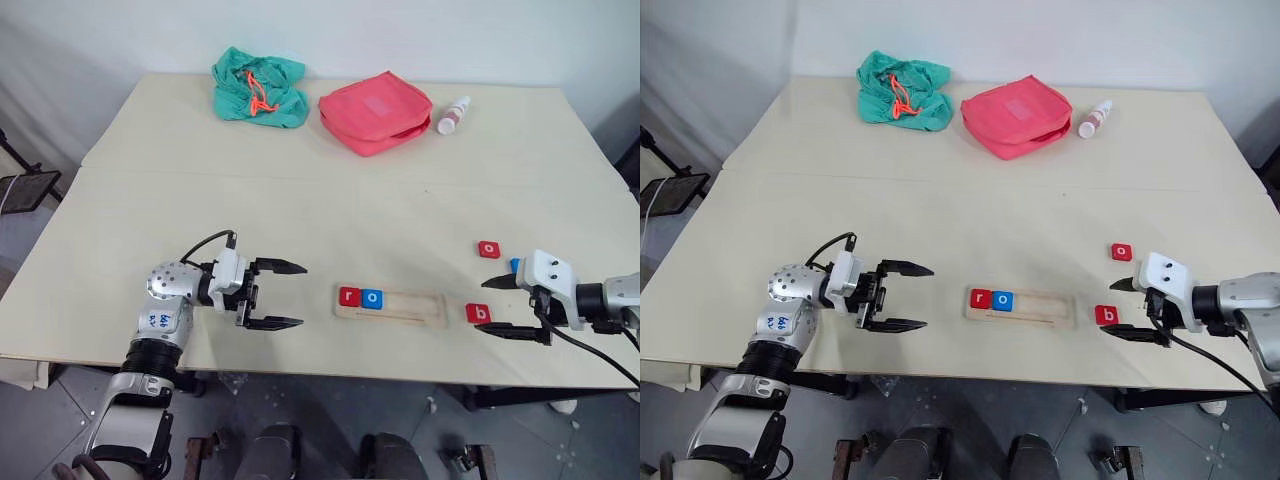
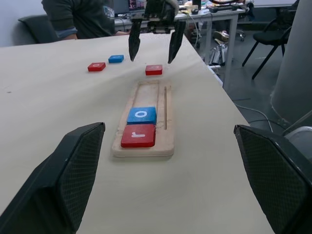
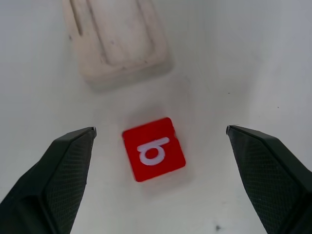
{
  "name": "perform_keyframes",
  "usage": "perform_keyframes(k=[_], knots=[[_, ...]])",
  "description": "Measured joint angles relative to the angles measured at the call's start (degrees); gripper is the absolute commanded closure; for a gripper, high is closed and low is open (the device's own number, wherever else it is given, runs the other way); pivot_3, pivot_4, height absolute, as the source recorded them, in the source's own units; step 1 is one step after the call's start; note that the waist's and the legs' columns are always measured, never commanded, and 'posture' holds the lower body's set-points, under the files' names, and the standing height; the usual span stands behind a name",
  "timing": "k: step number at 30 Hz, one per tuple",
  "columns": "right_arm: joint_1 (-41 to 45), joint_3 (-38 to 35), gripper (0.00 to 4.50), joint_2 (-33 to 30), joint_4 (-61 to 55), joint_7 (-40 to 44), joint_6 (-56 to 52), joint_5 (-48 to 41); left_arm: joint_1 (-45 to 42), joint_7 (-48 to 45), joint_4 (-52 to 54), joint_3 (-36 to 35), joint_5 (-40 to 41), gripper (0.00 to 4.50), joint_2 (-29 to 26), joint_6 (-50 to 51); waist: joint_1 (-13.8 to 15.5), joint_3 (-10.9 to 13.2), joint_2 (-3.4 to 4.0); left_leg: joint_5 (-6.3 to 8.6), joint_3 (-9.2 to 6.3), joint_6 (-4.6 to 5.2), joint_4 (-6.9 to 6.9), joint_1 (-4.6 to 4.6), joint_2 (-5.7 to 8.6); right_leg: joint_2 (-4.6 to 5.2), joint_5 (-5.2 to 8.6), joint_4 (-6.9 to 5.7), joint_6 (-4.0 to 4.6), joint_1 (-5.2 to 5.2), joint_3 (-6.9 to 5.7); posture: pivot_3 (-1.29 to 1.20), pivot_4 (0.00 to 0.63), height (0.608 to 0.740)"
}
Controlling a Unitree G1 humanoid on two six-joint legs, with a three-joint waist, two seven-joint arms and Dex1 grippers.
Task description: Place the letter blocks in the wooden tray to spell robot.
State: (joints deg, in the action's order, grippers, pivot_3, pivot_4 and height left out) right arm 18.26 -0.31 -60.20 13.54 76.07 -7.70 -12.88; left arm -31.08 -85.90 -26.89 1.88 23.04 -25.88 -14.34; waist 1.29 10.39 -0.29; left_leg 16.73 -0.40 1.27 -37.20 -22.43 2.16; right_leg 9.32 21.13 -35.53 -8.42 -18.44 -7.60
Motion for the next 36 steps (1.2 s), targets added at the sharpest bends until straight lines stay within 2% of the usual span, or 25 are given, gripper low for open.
perform_keyframes(k=[4,9,12,18,20,24,30,36], knots=[[4.9,4.1,0.03,0.5,7.3,2.8,5.7,3.9,1.0,0.0,1.7,-0.3,0.2,0.0,-0.2,0.6,0.1,0.0,-0.01,0.0,-0.01,0.0,-0.08,-0.07,0.01,0.0,0.0,0.01,-0.01,0.02,-0.06,0.0,0.15,0.74],[6.2,4.6,0.03,1.9,10.7,4.0,9.0,4.9,1.2,0.0,2.2,-0.5,0.2,0.0,-0.4,1.2,0.0,0.0,-0.01,0.0,0.0,0.0,-0.08,-0.07,-0.01,0.0,0.0,0.01,-0.01,0.02,-0.1,0.0,0.15,0.74],[6.4,4.6,0.57,2.1,11.3,4.4,9.6,5.2,1.2,0.0,2.2,-0.6,0.2,0.0,-0.4,1.2,0.0,0.0,-0.01,0.0,0.0,0.0,-0.08,-0.06,-0.01,0.0,0.0,0.01,-0.01,0.02,-0.09,0.0,0.15,0.74],[5.7,4.5,2.66,2.4,10.6,4.3,10.1,5.1,0.4,0.0,1.4,-0.7,0.2,0.0,-0.3,1.1,0.0,0.0,-0.02,0.0,-0.01,0.0,-0.15,-0.05,-0.02,0.0,-0.01,0.0,-0.01,0.06,-0.09,0.0,0.15,0.74],[4.9,4.1,3.03,2.5,9.4,3.6,10.0,5.1,0.1,0.0,1.2,-0.8,0.2,0.0,-0.3,1.0,0.0,0.0,-0.06,0.0,-0.01,0.0,-0.16,-0.04,-0.02,0.0,-0.01,0.0,-0.02,0.07,-0.08,0.0,0.15,0.74],[3.7,2.8,3.03,3.2,5.7,0.8,6.0,4.3,-0.5,0.0,-0.1,-0.8,0.2,0.0,-0.1,0.4,-0.2,0.0,-0.06,0.0,-0.03,0.0,-0.13,-0.03,-0.07,-0.01,-0.01,0.0,-0.02,0.03,-0.06,0.0,0.15,0.74],[6.4,1.7,3.03,4.2,-8.1,-3.5,-9.1,0.3,-3.1,-0.1,-3.5,-0.8,0.2,0.0,0.4,-1.0,-0.2,0.0,-0.05,0.0,-0.25,-0.01,-0.1,-0.04,-0.06,-0.02,-0.01,-0.02,-0.02,-0.06,-0.03,0.0,0.15,0.74],[10.6,4.8,3.03,6.3,-21.2,-4.6,-21.5,-3.2,-3.9,-0.1,-6.8,-0.7,0.1,0.0,0.6,-2.9,0.1,0.0,-0.06,0.01,-0.41,-0.01,-0.14,-0.09,0.0,0.0,-0.02,-0.04,-0.03,-0.03,-0.04,0.0,0.15,0.74]])
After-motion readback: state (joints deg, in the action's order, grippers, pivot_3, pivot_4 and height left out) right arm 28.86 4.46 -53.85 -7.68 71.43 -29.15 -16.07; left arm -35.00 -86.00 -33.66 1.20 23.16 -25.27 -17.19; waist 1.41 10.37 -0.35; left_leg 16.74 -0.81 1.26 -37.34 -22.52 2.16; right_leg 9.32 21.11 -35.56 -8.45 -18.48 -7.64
